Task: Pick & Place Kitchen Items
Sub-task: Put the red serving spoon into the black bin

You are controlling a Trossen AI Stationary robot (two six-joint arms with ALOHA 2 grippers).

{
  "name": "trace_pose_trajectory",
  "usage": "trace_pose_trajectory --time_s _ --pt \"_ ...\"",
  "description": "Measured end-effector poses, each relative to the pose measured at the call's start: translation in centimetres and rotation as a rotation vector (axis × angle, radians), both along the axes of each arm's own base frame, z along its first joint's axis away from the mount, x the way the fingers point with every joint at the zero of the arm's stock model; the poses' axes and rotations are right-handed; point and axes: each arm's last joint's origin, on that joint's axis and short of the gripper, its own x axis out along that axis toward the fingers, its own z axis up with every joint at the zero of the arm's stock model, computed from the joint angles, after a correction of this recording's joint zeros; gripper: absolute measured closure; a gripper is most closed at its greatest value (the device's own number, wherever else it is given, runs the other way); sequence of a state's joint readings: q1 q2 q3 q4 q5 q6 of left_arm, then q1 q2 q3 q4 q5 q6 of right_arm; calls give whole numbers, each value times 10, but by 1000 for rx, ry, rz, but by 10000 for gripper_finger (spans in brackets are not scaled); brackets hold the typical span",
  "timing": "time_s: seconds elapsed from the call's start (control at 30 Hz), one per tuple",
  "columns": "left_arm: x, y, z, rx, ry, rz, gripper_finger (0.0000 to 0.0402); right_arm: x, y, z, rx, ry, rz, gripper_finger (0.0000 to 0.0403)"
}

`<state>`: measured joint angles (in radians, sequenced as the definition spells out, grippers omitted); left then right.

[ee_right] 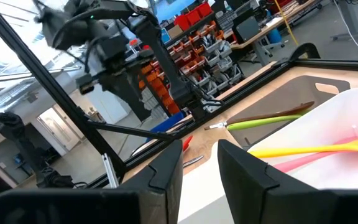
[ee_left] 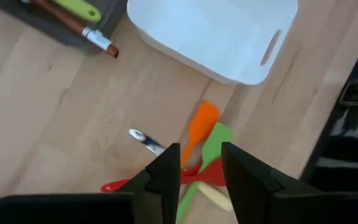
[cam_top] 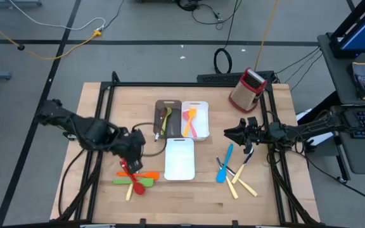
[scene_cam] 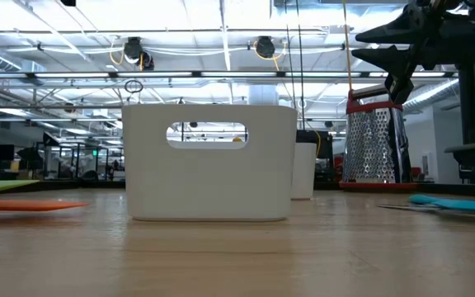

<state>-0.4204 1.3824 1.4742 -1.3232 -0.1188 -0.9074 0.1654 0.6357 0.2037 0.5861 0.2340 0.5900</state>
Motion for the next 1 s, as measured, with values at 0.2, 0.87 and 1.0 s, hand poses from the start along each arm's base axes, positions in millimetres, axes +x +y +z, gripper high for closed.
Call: trace_pose_trajectory --time_s 0.2,0.87,1.0 --pt "-2 -22 -8 100 13 -119 284 0 0 0 0 1 0 309" --pt "-13 -36 -9 248 9 -307 284 0 0 2 8 -16 -2 309" --pt "-14 -36 -9 254 13 -321 284 0 0 2 94 -23 5 309"
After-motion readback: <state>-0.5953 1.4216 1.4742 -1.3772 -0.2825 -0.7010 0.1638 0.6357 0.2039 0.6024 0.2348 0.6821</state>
